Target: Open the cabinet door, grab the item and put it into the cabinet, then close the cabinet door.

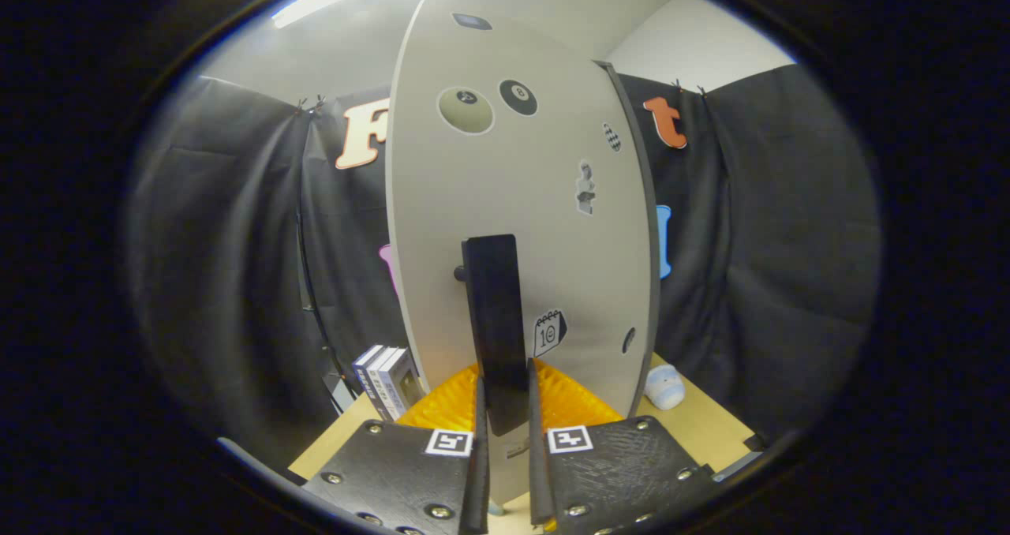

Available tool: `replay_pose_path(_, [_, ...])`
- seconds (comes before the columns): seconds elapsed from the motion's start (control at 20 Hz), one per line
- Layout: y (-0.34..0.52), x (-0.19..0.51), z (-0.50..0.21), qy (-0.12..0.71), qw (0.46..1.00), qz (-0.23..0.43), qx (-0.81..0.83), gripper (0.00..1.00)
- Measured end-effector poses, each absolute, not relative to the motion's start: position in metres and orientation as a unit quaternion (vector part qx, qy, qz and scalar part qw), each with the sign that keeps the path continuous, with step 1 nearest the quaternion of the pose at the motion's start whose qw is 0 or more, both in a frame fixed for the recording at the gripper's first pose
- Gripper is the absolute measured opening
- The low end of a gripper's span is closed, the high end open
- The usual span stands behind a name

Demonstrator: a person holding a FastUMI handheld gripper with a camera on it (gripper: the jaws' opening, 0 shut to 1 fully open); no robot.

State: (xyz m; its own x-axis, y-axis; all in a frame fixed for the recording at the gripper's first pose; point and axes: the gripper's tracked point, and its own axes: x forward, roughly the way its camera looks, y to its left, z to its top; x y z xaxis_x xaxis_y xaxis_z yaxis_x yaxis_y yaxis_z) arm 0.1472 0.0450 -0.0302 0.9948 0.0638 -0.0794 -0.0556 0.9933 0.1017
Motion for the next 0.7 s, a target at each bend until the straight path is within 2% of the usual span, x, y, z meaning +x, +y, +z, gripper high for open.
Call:
replay_pose_path(0.35, [-0.013, 0.118, -0.030, 0.042, 0.998, -0.010, 0.036, 0.20])
replay_pose_path(0.45, [-0.030, 0.106, -0.028, 0.043, 0.998, -0.025, 0.039, 0.11])
replay_pose_path(0.7, [-0.084, 0.098, -0.027, 0.041, 0.996, -0.068, 0.040, 0.11])
